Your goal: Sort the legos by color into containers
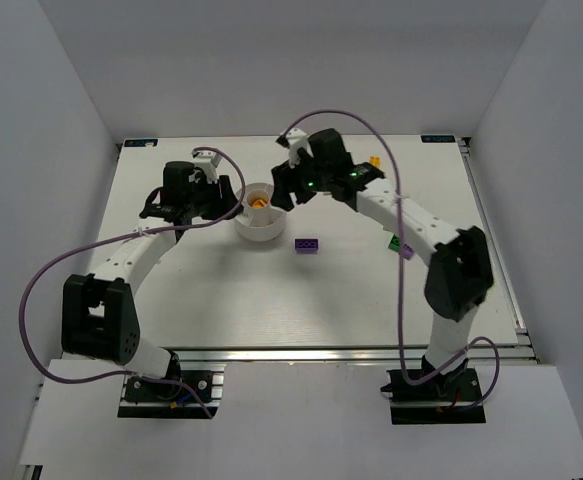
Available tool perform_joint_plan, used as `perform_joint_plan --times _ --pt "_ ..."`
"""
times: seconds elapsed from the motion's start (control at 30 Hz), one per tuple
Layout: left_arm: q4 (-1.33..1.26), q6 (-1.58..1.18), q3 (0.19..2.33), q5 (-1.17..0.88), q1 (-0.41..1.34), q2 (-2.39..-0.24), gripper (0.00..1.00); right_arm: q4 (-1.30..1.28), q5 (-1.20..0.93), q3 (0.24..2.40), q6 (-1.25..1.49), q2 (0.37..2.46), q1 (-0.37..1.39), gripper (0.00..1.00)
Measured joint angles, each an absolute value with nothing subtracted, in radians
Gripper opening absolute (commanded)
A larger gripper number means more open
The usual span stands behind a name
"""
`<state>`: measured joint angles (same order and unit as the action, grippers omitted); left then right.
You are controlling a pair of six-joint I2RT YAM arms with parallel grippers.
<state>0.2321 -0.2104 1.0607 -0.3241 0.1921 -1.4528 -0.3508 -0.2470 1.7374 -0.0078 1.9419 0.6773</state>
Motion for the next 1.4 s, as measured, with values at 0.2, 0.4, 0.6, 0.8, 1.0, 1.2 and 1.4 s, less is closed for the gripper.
perform_joint_plan --times 0.2,0.4,0.6,0.8,1.0,1.2,1.4 --pt "0.21 -0.101 1.064 -0.364 0.192 -1.518 0.33 -0.281 -0.359 1.512 0.023 1.623 0.596 0.71" --pt "0.215 -0.05 1.077 -0.369 0.192 -1.545 0.46 -0.252 -0.426 1.39 0.022 1.484 0.571 0.72" --pt "0.209 -0.041 1.079 -0.38 0.192 -1.568 0.53 -0.254 -0.459 1.31 0.02 1.478 0.533 0.74" --pt "0.21 -0.041 1.088 -0.384 0.192 -1.597 0.71 -0.258 -0.487 1.27 0.02 1.447 0.5 0.75" --pt "0.208 -0.041 1.113 -0.382 0.199 -1.615 0.83 -0.254 -0.513 1.248 0.019 1.399 0.477 0.78" --pt "0.21 -0.05 1.126 -0.376 0.2 -1.611 0.72 -0.253 -0.526 1.236 0.017 1.379 0.451 0.73" --pt "0.2 -0.129 1.104 -0.304 0.2 -1.461 0.0 -0.26 -0.427 1.221 -0.013 1.356 0.401 0.06"
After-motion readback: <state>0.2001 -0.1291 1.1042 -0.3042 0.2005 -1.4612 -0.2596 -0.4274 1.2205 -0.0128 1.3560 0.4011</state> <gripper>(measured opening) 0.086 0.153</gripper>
